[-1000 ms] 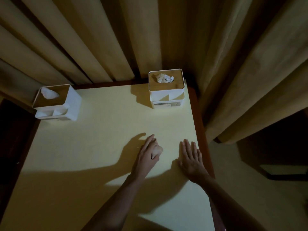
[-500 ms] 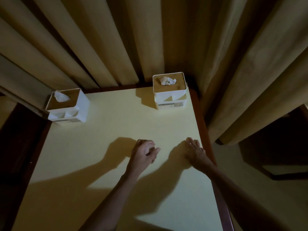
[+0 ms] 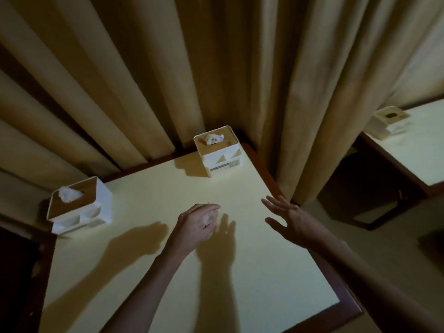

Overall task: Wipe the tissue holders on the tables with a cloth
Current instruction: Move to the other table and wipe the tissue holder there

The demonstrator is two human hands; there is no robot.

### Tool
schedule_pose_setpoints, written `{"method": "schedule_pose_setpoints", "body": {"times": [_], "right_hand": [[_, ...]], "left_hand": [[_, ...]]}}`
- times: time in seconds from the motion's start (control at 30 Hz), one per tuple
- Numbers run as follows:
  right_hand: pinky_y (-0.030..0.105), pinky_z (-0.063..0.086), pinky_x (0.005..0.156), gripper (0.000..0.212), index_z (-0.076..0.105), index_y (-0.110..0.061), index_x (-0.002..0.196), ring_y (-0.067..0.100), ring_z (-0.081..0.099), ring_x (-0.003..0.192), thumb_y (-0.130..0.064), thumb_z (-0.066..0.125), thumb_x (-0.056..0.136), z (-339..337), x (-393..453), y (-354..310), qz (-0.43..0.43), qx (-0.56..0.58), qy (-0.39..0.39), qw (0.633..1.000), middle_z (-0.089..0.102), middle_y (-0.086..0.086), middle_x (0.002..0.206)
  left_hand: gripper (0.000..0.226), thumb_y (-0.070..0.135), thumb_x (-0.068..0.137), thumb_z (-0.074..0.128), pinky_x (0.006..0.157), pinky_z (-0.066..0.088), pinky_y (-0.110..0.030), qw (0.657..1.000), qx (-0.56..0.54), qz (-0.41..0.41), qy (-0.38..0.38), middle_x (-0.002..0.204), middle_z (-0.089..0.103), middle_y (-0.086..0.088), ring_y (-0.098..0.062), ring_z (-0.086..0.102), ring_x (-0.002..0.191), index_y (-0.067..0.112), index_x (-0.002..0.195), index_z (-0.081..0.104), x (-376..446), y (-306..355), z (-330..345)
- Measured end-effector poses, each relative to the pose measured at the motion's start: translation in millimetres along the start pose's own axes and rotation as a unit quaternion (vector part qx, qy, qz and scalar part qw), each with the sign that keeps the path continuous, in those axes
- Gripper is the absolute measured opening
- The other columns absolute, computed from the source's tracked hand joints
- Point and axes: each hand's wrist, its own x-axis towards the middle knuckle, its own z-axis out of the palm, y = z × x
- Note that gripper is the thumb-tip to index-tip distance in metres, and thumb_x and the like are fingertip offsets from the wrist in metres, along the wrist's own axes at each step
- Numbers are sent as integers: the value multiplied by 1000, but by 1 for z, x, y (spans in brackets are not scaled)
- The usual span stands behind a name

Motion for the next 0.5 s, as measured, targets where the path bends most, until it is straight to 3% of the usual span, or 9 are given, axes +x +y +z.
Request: {"method": "schedule_pose_setpoints", "body": {"times": [0.13, 0.33, 0.5], "right_hand": [[46, 23, 117, 73, 9, -43, 149, 12, 11, 146, -77, 12, 85, -10, -44, -16, 33, -29, 52, 998, 16, -12, 158], [28, 16, 114, 63, 8, -42, 149, 10, 17, 144, -65, 23, 92, -35, -107, -39, 54, -66, 60, 995, 18, -13, 157], [29, 35, 110, 66, 13, -38, 150, 12, 34, 135, -63, 23, 91, -45, -149, -42, 65, -116, 71, 989, 30, -6, 153]], "left_hand": [[43, 7, 77, 72, 88, 47, -12, 997, 12, 62, -53, 112, 64, 14, 1, 59, 99, 29, 113, 66, 7, 20, -9], [33, 16, 82, 68, 74, 50, -13, 978, 21, 145, -147, 106, 55, 23, -1, 57, 95, 36, 107, 61, 14, 70, -3], [32, 15, 82, 69, 75, 48, -10, 959, 5, 222, -178, 105, 55, 20, -1, 58, 94, 33, 108, 62, 12, 110, 14]]}}
